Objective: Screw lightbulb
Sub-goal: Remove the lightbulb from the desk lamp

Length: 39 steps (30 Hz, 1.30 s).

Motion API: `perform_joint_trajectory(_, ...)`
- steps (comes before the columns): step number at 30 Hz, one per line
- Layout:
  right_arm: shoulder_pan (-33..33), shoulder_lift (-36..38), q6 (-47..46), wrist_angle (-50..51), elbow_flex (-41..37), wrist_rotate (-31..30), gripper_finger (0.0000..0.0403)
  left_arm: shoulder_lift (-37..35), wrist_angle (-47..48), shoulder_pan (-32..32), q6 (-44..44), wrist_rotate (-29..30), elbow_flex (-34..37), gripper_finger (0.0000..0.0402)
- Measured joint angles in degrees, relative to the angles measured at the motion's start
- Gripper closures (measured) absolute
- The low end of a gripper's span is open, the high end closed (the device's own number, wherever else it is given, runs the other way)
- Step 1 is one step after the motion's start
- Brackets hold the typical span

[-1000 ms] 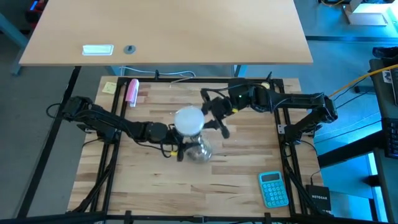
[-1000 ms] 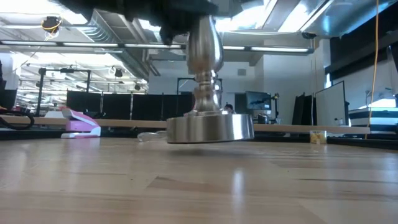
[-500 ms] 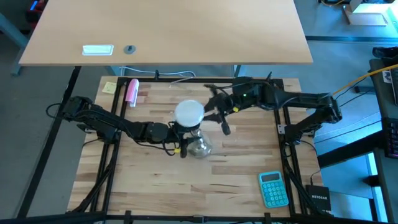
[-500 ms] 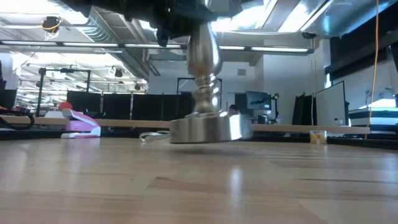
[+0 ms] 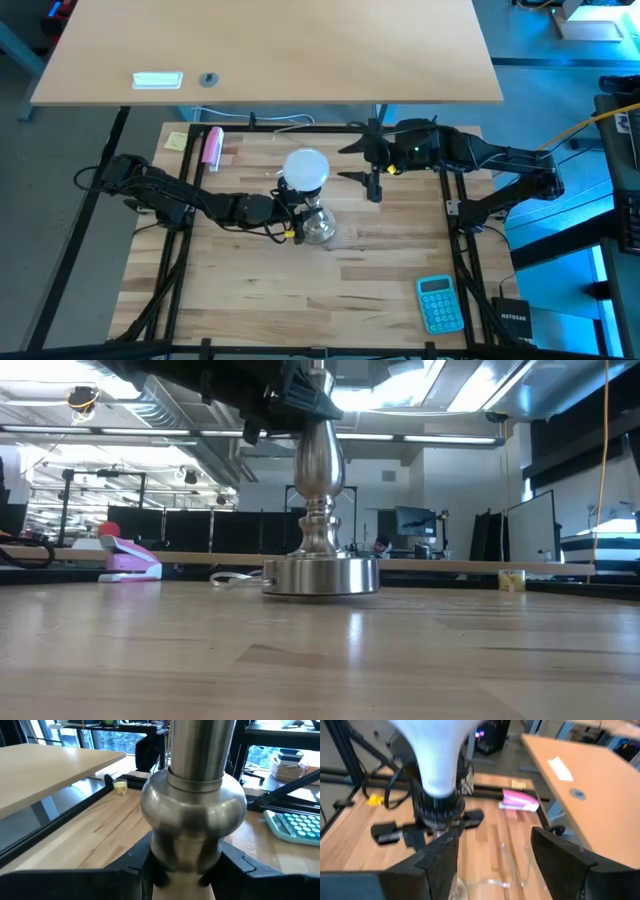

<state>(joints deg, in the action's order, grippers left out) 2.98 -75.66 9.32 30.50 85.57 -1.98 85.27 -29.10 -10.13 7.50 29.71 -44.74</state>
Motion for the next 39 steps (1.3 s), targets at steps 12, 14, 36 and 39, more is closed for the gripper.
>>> perform_joint_trajectory(12, 0.00, -4.88, -3.56, -8.60, -0.01, 3.03, 0.0148, 0.00, 0.26, 3.26, 4.50, 1.44, -0.03, 0.0277)
perform_joint_trajectory(14, 0.00, -6.92, -4.57, -11.19, -0.01, 2.85, 0.0148, 0.13, 0.27, 3.35, 4.09, 2.15, -0.03, 0.0277)
perform_joint_trajectory(36, -1.46, -14.02, -5.16, -27.68, -0.05, 3.87, 0.0247, 0.37, 1.42, 0.89, 2.81, 3.94, -0.10, 0.0277)
perform_joint_trajectory(39, -1.40, -12.67, -5.27, -25.53, -0.05, 9.77, 0.0251, 0.11, 0.04, -0.14, 1.61, 0.54, -0.10, 0.0277)
